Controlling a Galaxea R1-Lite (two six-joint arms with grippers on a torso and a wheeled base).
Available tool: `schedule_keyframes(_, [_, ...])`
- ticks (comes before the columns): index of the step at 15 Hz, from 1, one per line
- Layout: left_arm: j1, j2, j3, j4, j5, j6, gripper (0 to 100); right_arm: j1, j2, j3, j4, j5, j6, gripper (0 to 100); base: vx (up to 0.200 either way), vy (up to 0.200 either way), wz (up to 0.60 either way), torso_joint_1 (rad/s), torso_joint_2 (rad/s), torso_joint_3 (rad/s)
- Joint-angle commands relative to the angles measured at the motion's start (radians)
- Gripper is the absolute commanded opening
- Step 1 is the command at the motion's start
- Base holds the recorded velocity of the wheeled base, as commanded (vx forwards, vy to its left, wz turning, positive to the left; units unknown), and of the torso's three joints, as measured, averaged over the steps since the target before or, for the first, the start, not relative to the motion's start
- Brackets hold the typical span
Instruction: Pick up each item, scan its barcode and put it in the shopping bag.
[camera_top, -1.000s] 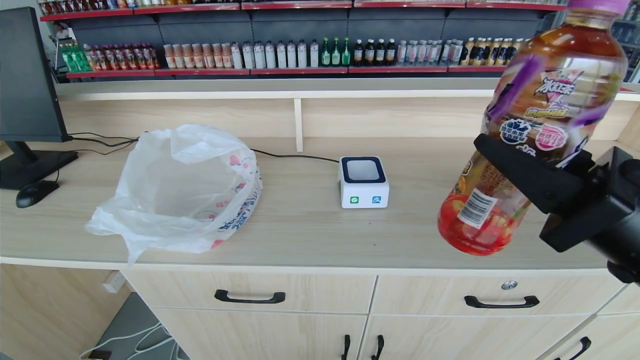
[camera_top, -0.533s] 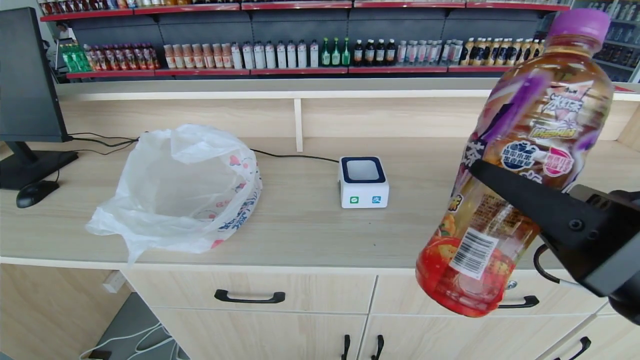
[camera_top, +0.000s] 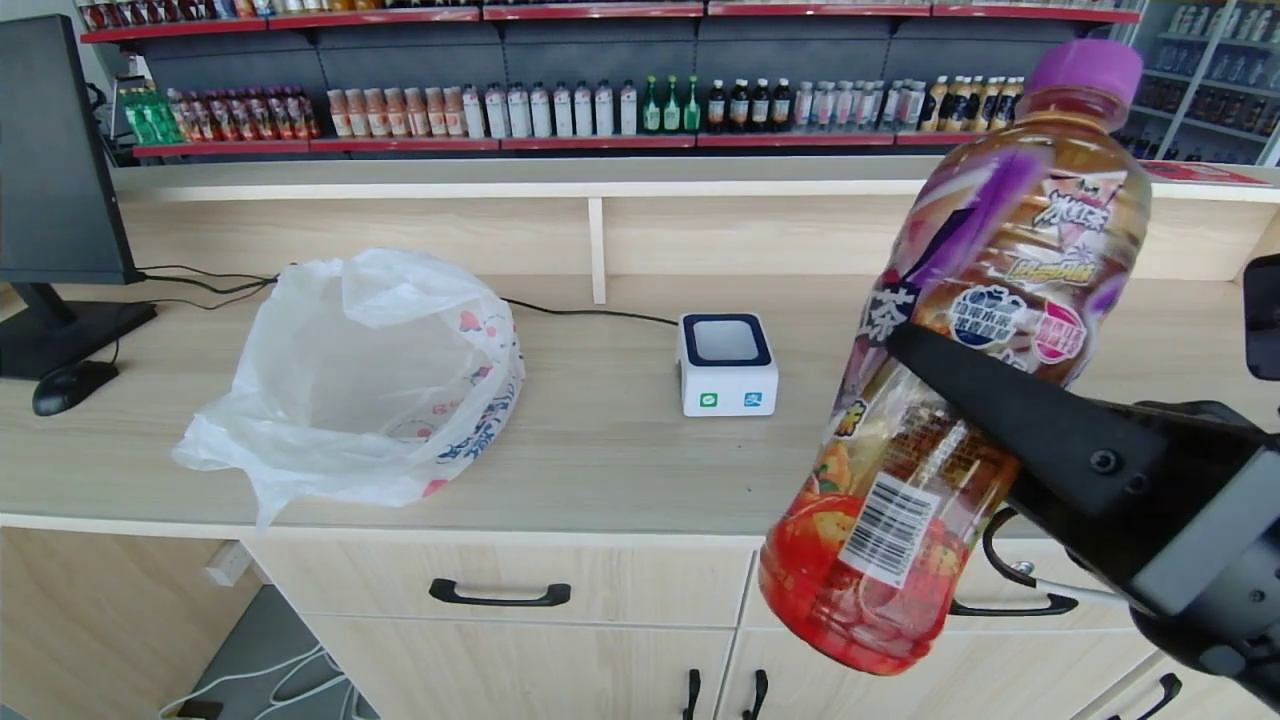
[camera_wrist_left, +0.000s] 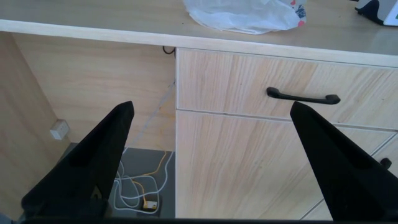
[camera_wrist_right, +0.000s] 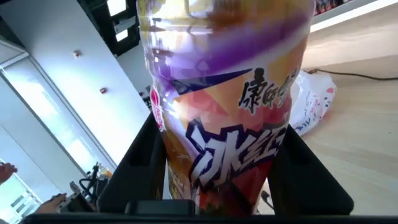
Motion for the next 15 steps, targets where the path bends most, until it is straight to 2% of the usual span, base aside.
schedule_keyframes(1, [0.0,0.001,0.0,0.0,0.0,0.0,100,0.083,0.045,0.03,-0.028,0.0,0.001,0,0.0,0.0,0.0,0.0,0.0,0.0])
schedule_keyframes(5, [0.0,0.001,0.0,0.0,0.0,0.0,100,0.178,0.045,0.041,-0.055,0.0,0.001,0,0.0,0.0,0.0,0.0,0.0,0.0])
schedule_keyframes(15, [0.0,0.001,0.0,0.0,0.0,0.0,100,0.183,0.03,0.067,-0.074,0.0,0.043,0,0.0,0.0,0.0,0.0,0.0,0.0])
